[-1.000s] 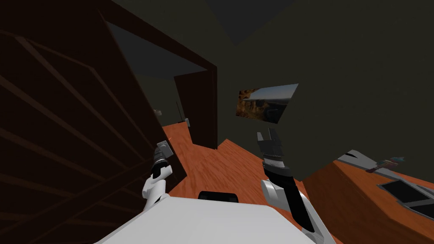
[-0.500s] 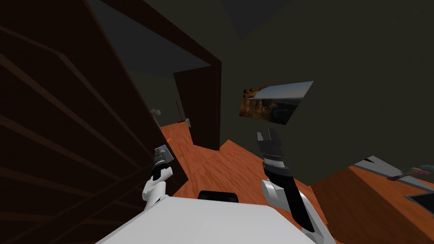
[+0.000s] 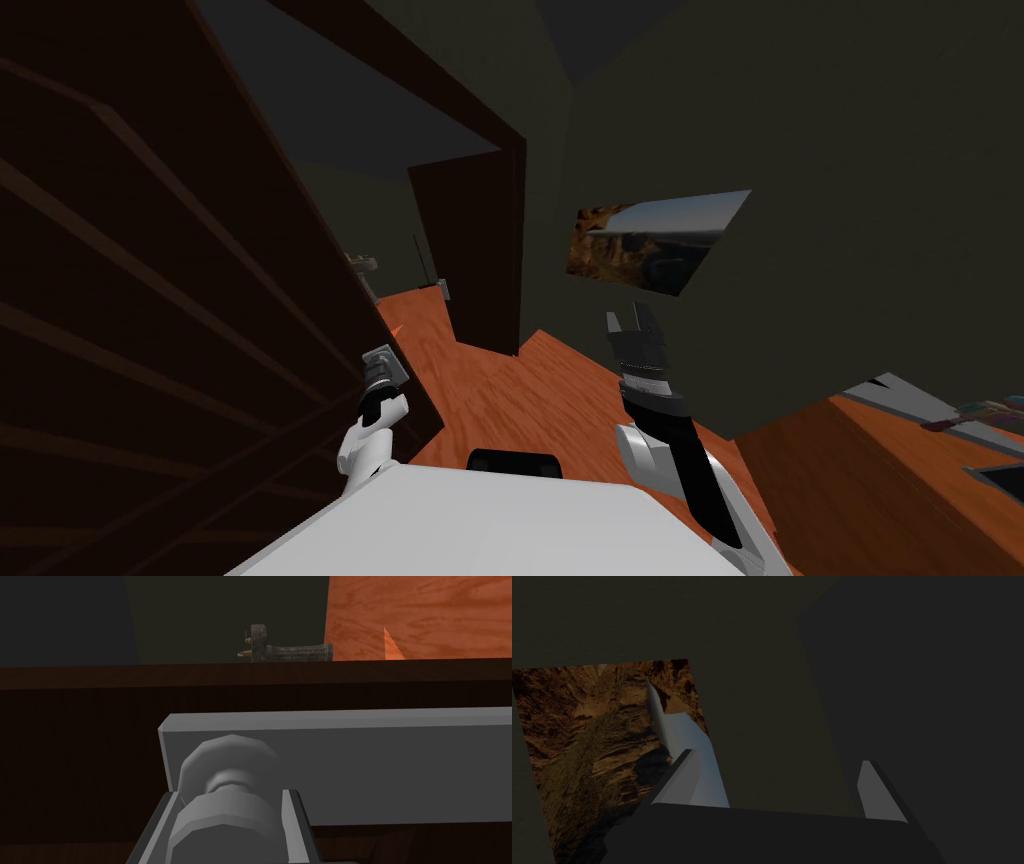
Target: Push the door open
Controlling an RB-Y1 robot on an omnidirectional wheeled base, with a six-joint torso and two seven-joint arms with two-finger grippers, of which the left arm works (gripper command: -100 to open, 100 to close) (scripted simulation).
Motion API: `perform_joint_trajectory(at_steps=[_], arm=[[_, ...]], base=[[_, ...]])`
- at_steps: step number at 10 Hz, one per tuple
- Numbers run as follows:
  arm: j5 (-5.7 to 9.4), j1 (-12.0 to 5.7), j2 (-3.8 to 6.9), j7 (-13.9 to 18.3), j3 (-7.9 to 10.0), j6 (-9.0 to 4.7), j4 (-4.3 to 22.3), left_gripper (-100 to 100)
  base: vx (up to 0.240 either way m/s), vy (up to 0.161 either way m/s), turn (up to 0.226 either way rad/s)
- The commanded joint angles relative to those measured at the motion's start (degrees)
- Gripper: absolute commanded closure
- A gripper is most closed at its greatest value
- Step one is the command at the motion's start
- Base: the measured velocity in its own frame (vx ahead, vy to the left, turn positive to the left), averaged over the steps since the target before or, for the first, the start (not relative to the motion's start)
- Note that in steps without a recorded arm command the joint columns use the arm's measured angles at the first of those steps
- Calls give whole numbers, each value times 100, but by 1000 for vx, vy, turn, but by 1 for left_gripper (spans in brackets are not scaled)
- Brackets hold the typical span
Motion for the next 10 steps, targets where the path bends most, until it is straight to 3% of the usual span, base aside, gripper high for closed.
perform_joint_trajectory(at_steps=[1,3,4,5,10], arm=[[0,4,-10,0,-2,-12,-3,100],[0,4,-10,0,-2,-12,-3,100],[8,20,98,45,9,-15,78,100],[10,24,117,54,11,-18,93,100],[44,96,431,220,50,-66,365,100]], base=[[0,0,0],[0,0,0],[138,14,78],[210,31,91],[213,42,101]])
